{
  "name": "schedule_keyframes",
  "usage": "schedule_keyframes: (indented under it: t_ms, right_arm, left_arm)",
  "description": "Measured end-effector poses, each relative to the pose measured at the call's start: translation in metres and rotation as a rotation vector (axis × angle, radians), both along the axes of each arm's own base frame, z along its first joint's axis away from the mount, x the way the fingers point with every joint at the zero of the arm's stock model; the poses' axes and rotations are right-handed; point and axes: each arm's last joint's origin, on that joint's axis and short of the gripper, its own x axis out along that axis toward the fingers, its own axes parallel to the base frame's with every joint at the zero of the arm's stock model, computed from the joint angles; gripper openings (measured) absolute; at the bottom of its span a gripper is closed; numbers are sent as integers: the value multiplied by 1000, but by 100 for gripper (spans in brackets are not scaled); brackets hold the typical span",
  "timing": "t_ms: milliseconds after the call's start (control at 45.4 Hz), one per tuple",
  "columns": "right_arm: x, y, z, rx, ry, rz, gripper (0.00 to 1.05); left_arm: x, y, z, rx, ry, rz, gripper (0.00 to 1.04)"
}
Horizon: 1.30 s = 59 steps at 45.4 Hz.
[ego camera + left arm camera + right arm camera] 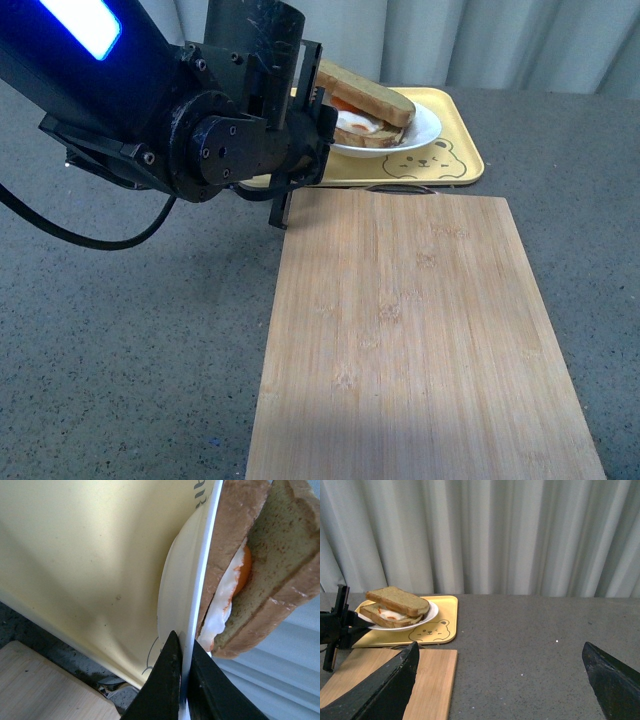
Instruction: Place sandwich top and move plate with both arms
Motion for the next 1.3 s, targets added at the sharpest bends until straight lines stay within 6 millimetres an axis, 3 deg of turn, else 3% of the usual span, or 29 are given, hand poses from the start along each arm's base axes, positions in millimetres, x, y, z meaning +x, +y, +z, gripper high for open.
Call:
schedule_keyframes:
  t_ms: [88, 308, 595, 705, 771, 903, 1057, 1300]
  right_arm:
    - [0, 0, 0, 0, 0, 0, 95]
    - [0, 0, 0, 0, 0, 0, 95]
    - [0, 0, 0, 0, 0, 0, 95]
    - [0, 0, 0, 0, 0, 1, 95]
    - [0, 0, 0, 0, 0, 0, 95]
    - [0, 0, 0, 0, 0, 0, 95]
    - [0, 0, 0, 0, 0, 0, 95]
    - [0, 0, 0, 0, 0, 0, 95]
  left_arm:
    - [0, -1, 0, 15, 11, -7, 6]
    - [-15, 6, 18, 117, 37, -82, 47]
    - [-49, 11, 54, 588, -126, -159, 85]
    - [-73, 29, 52, 939, -403, -71, 70]
    - [-102, 56, 54, 1132, -550, -58, 55]
    - [-138, 98, 79, 1285, -650, -3, 30]
    - [-172, 125, 80, 1340, -631, -36, 5]
    - [-218, 154, 89, 1354, -637, -48, 4]
